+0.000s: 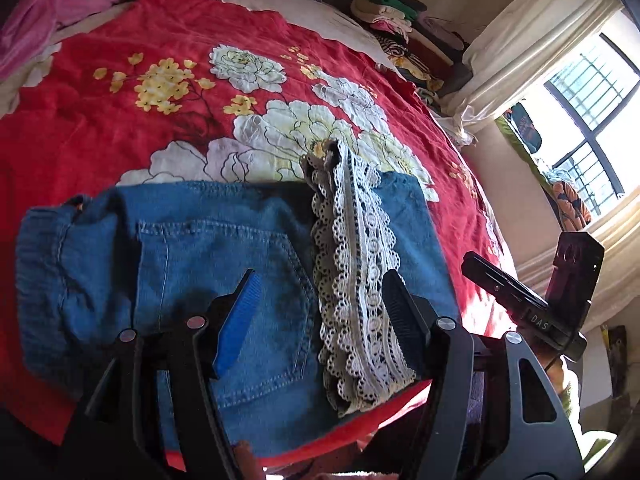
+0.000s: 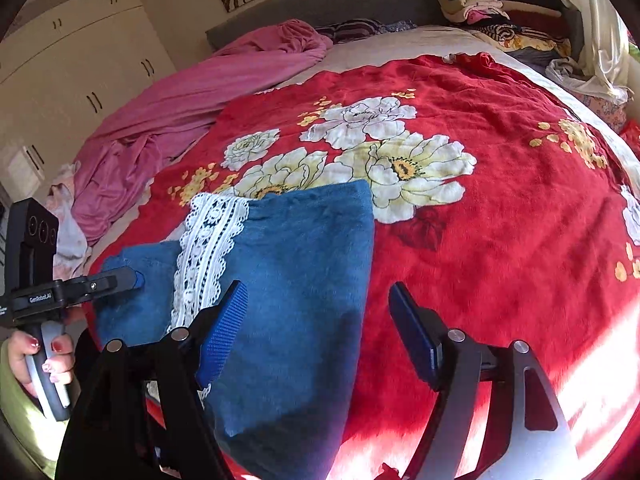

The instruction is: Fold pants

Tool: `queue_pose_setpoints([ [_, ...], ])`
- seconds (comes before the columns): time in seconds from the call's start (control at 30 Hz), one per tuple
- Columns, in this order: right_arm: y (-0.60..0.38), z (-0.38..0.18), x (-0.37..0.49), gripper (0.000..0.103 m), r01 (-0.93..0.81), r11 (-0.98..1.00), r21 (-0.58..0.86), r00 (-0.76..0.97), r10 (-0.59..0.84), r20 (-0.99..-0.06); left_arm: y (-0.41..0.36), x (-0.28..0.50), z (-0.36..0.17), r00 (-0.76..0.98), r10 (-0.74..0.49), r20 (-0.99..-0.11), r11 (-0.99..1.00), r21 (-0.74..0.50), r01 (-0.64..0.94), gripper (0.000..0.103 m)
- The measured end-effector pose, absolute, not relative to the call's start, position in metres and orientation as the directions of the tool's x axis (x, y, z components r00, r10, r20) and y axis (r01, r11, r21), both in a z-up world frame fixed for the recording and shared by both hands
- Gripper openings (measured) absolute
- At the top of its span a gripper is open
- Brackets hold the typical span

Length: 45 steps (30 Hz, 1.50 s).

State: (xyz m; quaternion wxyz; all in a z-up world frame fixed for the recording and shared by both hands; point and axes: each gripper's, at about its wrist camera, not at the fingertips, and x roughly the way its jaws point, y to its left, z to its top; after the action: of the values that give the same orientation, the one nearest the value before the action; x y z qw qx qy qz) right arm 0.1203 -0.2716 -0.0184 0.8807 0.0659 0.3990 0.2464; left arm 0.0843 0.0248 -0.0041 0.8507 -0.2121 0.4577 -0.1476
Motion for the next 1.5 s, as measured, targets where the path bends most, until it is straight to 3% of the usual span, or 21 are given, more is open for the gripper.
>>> queue_pose_setpoints([
  [0.13,-0.281,-0.027,0.091,0.072,-0.376,0.869,0.323,0.546,0.489,-0.68,0.021,0.053,-0.018,0.479,-0.494,-0.725,0.835,-0.549,0.03,0.055],
  [0.3,-0.277,-0.032,0.085,0.072,-0.381,0.87,0.312,0.536,0.483,-0.692,0.001,0.039,-0.031,0.429,-0.546,-0.72,0.805,-0.593,0.029,0.043],
  [0.5,-0.27,-0.035,0.082,0.072,-0.385,0.87,0.309,0.528,0.482,-0.699,-0.019,0.05,-0.048,0.419,-0.51,-0.751,0.823,-0.568,-0.017,0.042],
  [0.53,-0.268,-0.036,0.081,0.072,-0.387,0.87,0.307,0.524,0.481,-0.702,-0.021,0.052,-0.051,0.42,-0.502,-0.756,0.825,-0.564,-0.029,0.037],
  [0.57,-0.266,-0.037,0.081,0.072,-0.39,0.87,0.301,0.523,0.478,-0.706,-0.024,0.054,-0.054,0.42,-0.496,-0.76,0.827,-0.561,-0.04,0.02],
  [0.7,-0.261,-0.033,0.075,0.072,-0.411,0.865,0.288,0.524,0.483,-0.702,-0.028,0.051,-0.05,0.417,-0.471,-0.777,0.854,-0.521,-0.006,0.01],
  [0.93,-0.244,-0.021,0.065,0.072,-0.486,0.854,0.185,0.553,0.464,-0.692,-0.024,0.033,-0.032,0.458,-0.382,-0.803,0.915,-0.399,0.063,0.012],
  [1.17,-0.231,-0.043,0.069,0.072,-0.494,0.863,0.103,0.538,0.396,-0.744,-0.027,0.037,-0.042,0.449,-0.355,-0.82,0.928,-0.367,0.064,0.026],
  [1.5,-0.235,-0.062,0.073,0.073,-0.484,0.867,0.121,0.501,0.388,-0.773,-0.031,0.033,-0.032,0.466,-0.33,-0.821,0.94,-0.33,0.085,0.043],
])
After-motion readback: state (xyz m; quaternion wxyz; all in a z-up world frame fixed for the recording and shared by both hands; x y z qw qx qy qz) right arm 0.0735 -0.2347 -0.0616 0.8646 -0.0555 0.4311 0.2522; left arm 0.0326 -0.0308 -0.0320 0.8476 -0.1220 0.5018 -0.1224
